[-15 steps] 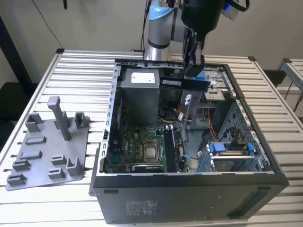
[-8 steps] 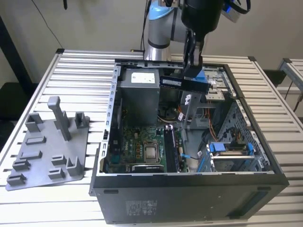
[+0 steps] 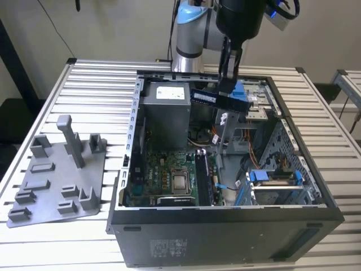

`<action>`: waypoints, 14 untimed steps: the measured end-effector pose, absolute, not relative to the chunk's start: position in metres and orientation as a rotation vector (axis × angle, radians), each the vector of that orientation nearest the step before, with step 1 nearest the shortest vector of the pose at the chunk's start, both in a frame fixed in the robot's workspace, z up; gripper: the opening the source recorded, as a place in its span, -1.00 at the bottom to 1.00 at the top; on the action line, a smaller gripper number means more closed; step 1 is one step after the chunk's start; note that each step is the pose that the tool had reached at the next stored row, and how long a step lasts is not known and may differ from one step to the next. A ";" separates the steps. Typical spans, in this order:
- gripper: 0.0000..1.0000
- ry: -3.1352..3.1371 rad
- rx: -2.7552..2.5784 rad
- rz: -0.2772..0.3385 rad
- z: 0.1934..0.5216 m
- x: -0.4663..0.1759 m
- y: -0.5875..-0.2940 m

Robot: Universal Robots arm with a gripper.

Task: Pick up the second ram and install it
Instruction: 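Insert the second ram into the second slot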

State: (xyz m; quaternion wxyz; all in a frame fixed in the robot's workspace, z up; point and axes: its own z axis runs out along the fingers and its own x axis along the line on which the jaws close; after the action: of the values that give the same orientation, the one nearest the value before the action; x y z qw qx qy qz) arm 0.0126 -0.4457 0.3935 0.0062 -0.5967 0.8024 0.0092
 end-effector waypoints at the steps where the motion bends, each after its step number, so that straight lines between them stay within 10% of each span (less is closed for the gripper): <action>1: -0.72 2.523 -1.851 0.029 0.393 0.013 -0.446; 14: -0.72 2.671 -1.626 0.027 0.391 0.013 -0.446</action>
State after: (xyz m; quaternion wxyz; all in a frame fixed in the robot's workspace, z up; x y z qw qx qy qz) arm 0.0126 -0.4458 0.3914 0.0070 -0.5200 0.8541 0.0086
